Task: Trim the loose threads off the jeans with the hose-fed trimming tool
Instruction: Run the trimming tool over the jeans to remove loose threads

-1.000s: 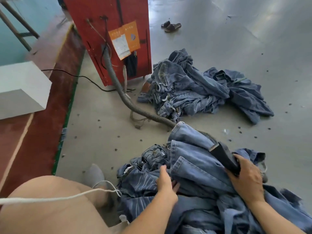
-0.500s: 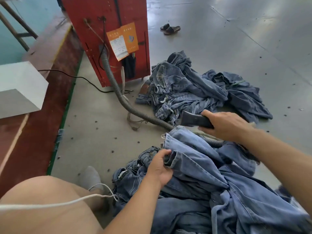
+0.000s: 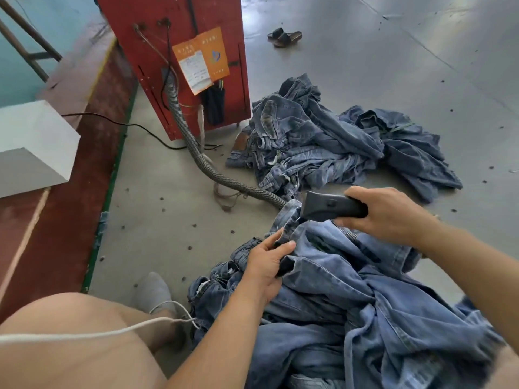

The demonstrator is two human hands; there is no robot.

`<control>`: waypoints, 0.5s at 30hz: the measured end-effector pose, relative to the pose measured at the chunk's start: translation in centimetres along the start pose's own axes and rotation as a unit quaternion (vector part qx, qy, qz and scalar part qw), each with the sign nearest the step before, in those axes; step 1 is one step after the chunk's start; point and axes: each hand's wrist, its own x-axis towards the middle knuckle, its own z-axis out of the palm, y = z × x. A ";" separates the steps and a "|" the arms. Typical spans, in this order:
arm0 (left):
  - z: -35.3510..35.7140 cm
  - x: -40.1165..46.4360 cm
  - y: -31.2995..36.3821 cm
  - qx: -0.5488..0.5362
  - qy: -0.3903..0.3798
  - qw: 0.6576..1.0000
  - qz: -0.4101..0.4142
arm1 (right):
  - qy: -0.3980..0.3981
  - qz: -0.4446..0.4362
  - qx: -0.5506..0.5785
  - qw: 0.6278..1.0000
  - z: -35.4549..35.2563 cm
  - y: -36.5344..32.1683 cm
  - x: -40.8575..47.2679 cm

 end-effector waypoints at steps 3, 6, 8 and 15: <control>0.4 0.1 -0.7 -0.018 0.043 0.998 0.040 | -0.023 -0.004 0.017 1.000 -0.5 0.1 0.3; 1.2 0.0 -1.4 0.010 0.063 0.995 0.079 | -0.082 -0.013 -0.030 0.996 -0.1 -0.3 0.8; 1.5 -0.1 -1.7 0.044 0.056 0.993 0.096 | -0.079 -0.013 -0.040 0.996 0.9 -0.8 1.2; 1.0 -0.1 -1.2 0.028 0.063 0.994 0.080 | 0.023 0.013 0.048 0.999 -0.8 0.0 1.1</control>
